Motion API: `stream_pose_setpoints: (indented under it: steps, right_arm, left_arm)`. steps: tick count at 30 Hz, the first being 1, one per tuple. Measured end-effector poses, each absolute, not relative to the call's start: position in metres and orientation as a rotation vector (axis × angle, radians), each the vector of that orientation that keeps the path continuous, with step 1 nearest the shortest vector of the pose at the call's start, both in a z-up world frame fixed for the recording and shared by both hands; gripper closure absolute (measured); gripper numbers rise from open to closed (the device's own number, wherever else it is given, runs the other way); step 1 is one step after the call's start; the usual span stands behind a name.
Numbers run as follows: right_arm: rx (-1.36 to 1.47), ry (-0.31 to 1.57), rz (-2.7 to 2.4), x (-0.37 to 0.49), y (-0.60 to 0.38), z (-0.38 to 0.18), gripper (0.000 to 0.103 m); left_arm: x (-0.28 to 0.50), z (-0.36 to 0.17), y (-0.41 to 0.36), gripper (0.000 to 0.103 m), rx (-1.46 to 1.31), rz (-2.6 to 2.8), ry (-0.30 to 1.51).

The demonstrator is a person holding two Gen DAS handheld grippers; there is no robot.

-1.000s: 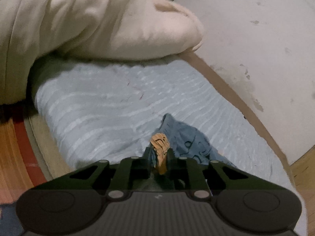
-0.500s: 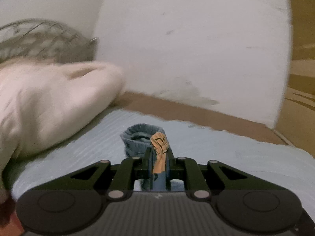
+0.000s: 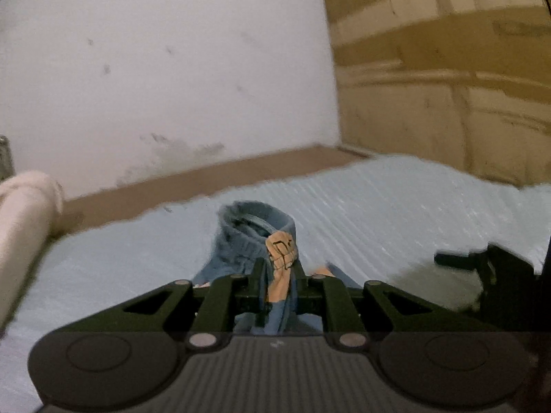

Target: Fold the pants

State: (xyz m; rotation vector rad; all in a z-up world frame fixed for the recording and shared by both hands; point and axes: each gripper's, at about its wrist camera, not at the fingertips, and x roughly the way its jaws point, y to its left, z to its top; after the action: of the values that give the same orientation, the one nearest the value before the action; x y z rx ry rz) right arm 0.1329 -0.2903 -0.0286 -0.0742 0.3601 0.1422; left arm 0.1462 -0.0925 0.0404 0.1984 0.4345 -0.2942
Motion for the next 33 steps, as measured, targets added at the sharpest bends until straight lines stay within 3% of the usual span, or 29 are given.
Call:
stream_pose_setpoints:
  steps: [2, 6, 9, 19, 22, 27, 30, 33]
  right_arm:
    - [-0.049, 0.378, 0.097, 0.133, -0.303, -0.035, 0.001]
    - [-0.006, 0.407, 0.047, 0.137, -0.319, -0.049, 0.001]
    - [0.015, 0.41, 0.04, 0.138, -0.324, -0.055, 0.001]
    - [0.082, 0.36, 0.07, 0.135, -0.33, -0.05, 0.001]
    - [0.158, 0.36, 0.169, 0.142, -0.334, -0.039, 0.001]
    - [0.28, 0.455, 0.402, 0.176, -0.326, -0.027, 0.005]
    - [0.323, 0.494, 0.48, 0.195, -0.312, -0.027, 0.015]
    - [0.337, 0.535, 0.505, 0.208, -0.3, -0.03, 0.035]
  left_arm:
    - [0.154, 0.027, -0.1, 0.084, 0.194, -0.319, 0.492]
    - [0.153, 0.009, -0.11, 0.056, 0.163, -0.334, 0.576]
    - [0.149, 0.002, -0.11, 0.045, 0.188, -0.342, 0.588]
    - [0.129, -0.016, -0.103, 0.034, 0.236, -0.338, 0.632]
    - [0.127, -0.02, -0.102, 0.046, 0.255, -0.325, 0.636]
    - [0.128, -0.014, -0.095, 0.081, 0.216, -0.337, 0.632]
    - [0.129, -0.013, -0.097, 0.091, 0.219, -0.347, 0.631]
    - [0.125, -0.011, -0.099, 0.097, 0.225, -0.37, 0.594]
